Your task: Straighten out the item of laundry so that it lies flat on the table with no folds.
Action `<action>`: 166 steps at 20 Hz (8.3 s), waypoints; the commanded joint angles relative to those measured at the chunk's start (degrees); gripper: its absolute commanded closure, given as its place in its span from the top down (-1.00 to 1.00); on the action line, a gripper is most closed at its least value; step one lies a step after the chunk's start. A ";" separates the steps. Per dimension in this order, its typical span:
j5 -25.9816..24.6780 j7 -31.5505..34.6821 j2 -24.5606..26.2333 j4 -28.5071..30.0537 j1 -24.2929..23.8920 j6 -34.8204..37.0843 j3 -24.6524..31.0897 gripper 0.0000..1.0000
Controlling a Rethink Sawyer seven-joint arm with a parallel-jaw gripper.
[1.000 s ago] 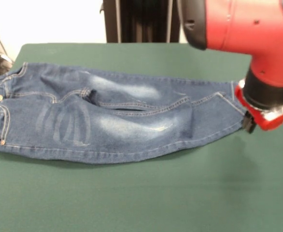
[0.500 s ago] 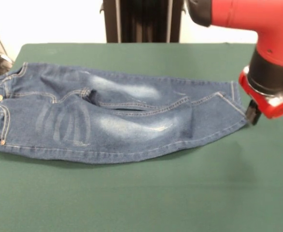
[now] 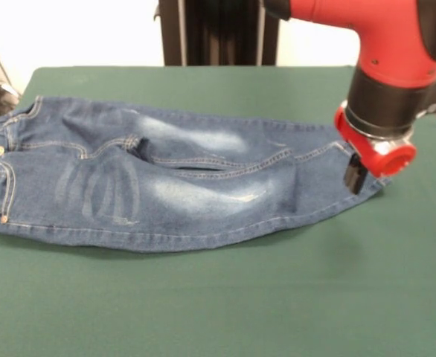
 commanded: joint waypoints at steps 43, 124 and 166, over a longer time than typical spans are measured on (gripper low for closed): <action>0.91 16.41 13.59 -10.28 1.27 4.83 5.69 -1.00; -8.34 10.45 2.21 8.35 -5.02 -7.74 11.46 -1.00; -8.33 25.66 4.03 -0.46 -3.22 -2.54 14.76 -1.00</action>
